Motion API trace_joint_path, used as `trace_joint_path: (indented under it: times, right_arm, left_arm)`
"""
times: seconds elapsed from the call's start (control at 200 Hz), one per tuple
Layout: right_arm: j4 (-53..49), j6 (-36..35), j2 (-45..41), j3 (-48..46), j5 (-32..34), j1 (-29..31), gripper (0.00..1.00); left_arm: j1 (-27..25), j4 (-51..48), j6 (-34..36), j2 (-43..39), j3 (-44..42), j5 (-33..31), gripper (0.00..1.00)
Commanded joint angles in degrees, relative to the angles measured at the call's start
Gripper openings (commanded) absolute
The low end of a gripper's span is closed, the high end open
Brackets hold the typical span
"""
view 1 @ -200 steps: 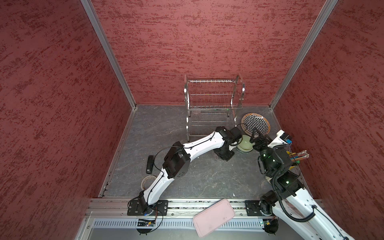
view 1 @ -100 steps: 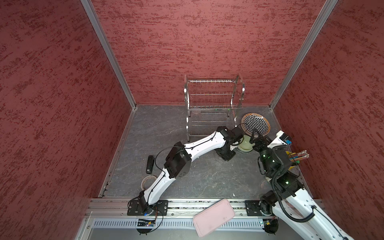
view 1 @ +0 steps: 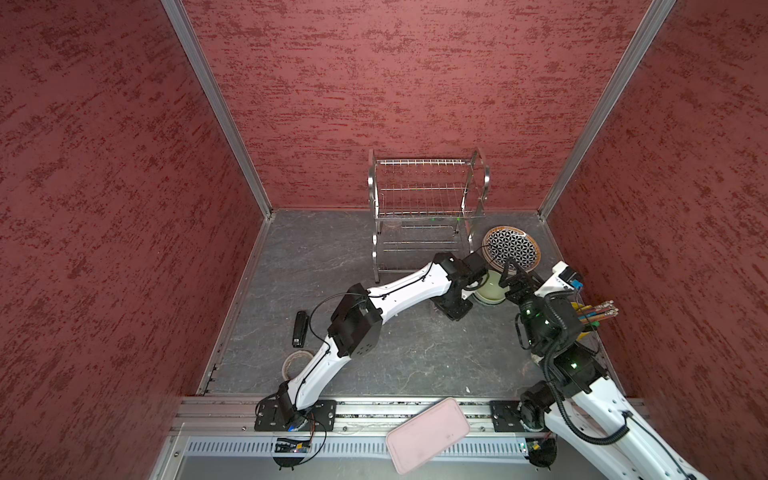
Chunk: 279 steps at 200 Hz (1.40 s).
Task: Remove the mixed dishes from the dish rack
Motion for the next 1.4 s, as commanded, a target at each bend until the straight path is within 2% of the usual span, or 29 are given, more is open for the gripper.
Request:
trace_joint_path:
  times: [0.0, 0.18, 0.486, 0.556, 0.626, 0.686, 0.812, 0.947, 0.987, 1.042, 1.227, 1.393]
  right_arm:
    - [0.0, -0.2, 0.1, -0.1, 0.6, -0.4, 0.89]
    - [-0.9, -0.1, 1.2, 0.5, 0.4, -0.4, 0.9]
    - [-1.9, -0.6, 4.9, 2.2, -1.0, -0.3, 0.89]
    - [-1.2, -1.4, 7.3, 2.9, -3.0, -0.3, 0.89]
    - [1.0, -2.3, 10.4, 3.3, -6.4, -0.1, 0.88]
    - [3.3, -2.8, 13.0, 3.5, -9.1, 0.5, 0.88]
    - [6.9, -4.4, 18.3, 4.7, -9.4, 3.5, 0.88]
    - [9.7, -7.1, 23.0, 6.0, -6.2, 8.2, 0.91]
    - [10.4, -7.8, 24.3, 6.3, -5.0, 9.6, 0.92]
    - [11.3, -9.0, 26.4, 7.0, -3.5, 11.6, 0.93]
    - [15.9, -13.6, 34.1, 8.7, -0.4, 16.4, 0.95]
    - [23.4, -20.0, 41.1, 9.5, -2.1, 17.9, 0.96]
  left_arm:
    - [-0.4, 5.0, -1.2, -6.4, -0.9, -1.4, 0.31]
    - [-0.7, 11.9, -1.8, -12.5, -5.8, -2.9, 0.32]
    - [-0.7, 36.2, -1.5, -31.2, -29.9, -5.6, 0.39]
    - [-0.7, 44.5, -1.8, -37.0, -37.5, -7.7, 0.45]
    - [-0.6, 51.8, -2.4, -42.6, -44.8, -11.4, 0.56]
    - [0.1, 56.1, -3.4, -46.4, -49.6, -14.3, 0.59]
    - [2.5, 58.6, -7.7, -52.3, -56.2, -18.5, 0.7]
    - [6.2, 59.9, -12.1, -57.8, -62.5, -18.9, 0.83]
    - [7.2, 59.9, -13.2, -59.0, -64.0, -19.1, 0.92]
    - [8.7, 59.6, -15.1, -60.7, -65.7, -18.8, 1.0]
    - [11.8, 60.7, -18.6, -66.0, -71.5, -20.5, 1.0]
    - [13.9, 60.7, -20.5, -69.2, -74.8, -23.5, 1.0]
